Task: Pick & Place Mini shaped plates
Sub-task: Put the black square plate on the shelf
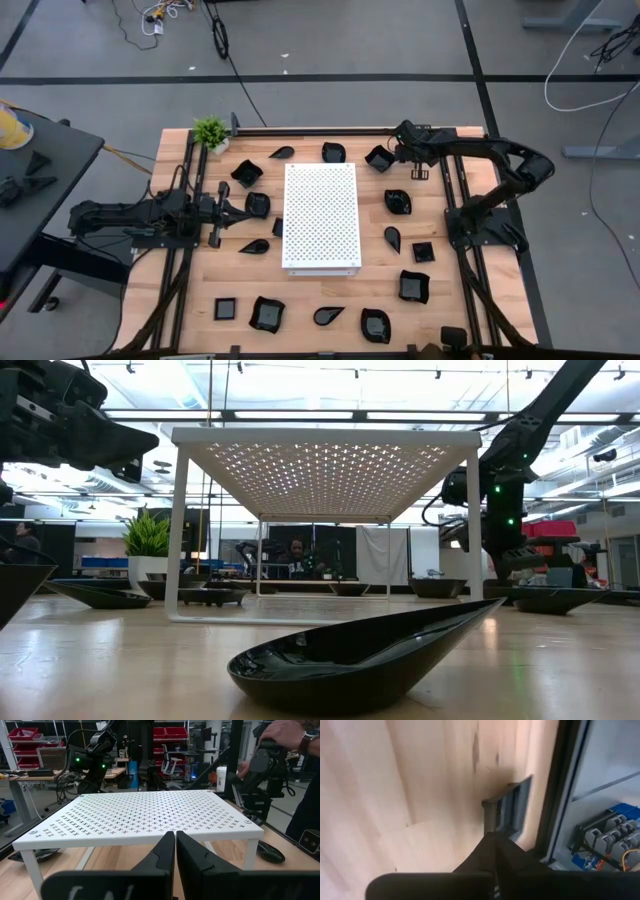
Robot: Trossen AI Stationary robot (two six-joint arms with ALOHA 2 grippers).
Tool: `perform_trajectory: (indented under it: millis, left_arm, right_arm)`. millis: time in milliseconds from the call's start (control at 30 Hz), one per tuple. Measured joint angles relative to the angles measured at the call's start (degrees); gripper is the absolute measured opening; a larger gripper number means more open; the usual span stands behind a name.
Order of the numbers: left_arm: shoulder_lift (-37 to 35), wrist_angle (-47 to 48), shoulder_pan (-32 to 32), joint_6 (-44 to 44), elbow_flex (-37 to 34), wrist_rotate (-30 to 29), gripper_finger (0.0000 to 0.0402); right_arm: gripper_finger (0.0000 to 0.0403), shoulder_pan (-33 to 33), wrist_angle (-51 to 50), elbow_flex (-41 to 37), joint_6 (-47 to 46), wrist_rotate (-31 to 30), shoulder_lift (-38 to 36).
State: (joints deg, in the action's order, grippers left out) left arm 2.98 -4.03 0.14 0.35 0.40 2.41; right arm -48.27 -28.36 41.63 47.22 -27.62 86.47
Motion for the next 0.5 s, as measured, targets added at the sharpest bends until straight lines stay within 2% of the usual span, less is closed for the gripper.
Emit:
perform_trajectory:
  millis: [500]
  left_arm:
    - [0.02,0.00,0.02,-0.01,-0.01,0.00,0.0021]
  right_arm:
    - [0.0000,1.58,-4.44,0.00,-0.93,1.00,-8.85]
